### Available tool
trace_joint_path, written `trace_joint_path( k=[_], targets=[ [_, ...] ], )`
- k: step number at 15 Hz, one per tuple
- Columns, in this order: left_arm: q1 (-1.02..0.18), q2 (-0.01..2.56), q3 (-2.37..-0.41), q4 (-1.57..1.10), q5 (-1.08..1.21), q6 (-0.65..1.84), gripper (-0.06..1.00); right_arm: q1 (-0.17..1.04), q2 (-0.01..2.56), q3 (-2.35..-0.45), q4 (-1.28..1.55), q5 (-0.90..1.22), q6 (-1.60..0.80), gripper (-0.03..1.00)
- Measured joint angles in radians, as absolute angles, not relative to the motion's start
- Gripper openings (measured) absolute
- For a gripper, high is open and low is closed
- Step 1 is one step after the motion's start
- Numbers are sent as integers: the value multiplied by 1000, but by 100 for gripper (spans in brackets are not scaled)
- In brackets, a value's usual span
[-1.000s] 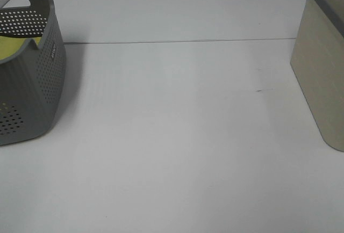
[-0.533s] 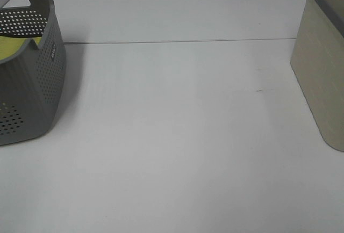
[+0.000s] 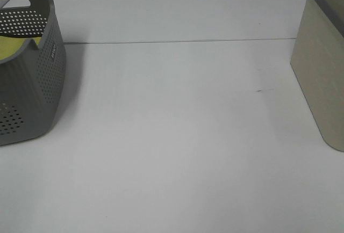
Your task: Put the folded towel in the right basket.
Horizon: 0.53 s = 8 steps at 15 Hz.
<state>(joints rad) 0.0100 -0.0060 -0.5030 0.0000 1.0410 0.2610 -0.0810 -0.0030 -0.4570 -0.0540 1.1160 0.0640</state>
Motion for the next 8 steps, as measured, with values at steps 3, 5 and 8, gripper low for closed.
trace_joint_path(
  k=[3, 5, 8],
  targets=[
    [10, -6, -503, 0, 1041, 261, 99, -81, -3, -457, -54, 1116, 64, 64],
    [10, -6, -503, 0, 1041, 261, 99, -81, -3, -457, -54, 1116, 64, 64],
    [10, -6, -503, 0, 1041, 261, 99, -81, -3, -457, -54, 1116, 64, 64]
  ],
)
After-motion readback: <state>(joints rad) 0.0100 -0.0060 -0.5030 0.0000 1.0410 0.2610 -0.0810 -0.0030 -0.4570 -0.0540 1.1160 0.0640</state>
